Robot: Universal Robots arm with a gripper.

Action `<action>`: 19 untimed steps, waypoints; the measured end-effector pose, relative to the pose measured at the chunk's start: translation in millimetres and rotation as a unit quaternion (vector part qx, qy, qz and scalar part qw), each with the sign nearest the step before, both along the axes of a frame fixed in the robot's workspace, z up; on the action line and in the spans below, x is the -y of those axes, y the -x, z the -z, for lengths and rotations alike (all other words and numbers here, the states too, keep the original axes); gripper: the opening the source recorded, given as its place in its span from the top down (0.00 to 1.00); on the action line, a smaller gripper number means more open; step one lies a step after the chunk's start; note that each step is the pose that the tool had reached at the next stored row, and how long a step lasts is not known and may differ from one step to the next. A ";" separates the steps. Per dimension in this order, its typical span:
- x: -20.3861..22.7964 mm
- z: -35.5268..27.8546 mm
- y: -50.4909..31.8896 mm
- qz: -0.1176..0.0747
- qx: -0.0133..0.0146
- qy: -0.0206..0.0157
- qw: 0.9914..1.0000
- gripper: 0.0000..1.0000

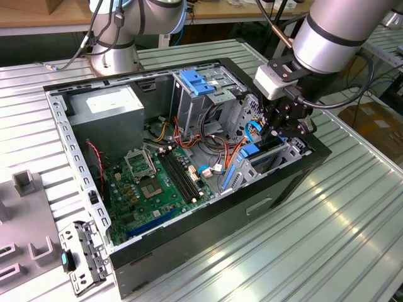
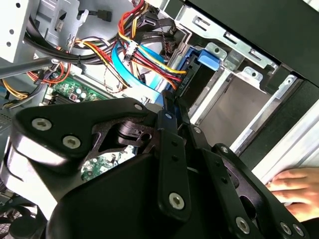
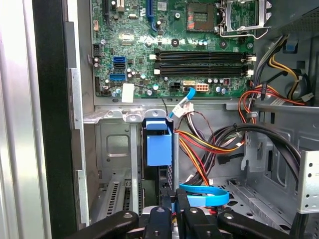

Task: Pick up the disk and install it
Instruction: 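Insert the second disk wire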

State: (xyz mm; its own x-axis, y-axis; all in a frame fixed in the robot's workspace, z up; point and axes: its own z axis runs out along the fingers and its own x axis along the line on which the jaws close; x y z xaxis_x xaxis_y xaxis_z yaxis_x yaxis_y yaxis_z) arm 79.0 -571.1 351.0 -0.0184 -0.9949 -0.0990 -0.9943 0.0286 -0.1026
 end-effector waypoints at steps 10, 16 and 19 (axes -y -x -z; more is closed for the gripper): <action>12.5 2.0 0.0 0.001 0.000 -0.026 1.000 0.84; 12.5 3.8 0.0 0.001 0.000 -0.026 1.000 0.84; 12.5 4.7 0.0 0.001 0.000 -0.026 1.000 0.84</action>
State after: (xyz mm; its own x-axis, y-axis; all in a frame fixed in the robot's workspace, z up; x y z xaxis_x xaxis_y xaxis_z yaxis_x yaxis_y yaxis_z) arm 79.0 -583.7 346.3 -0.0213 -0.9883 -0.1511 -0.9942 0.0368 -0.1009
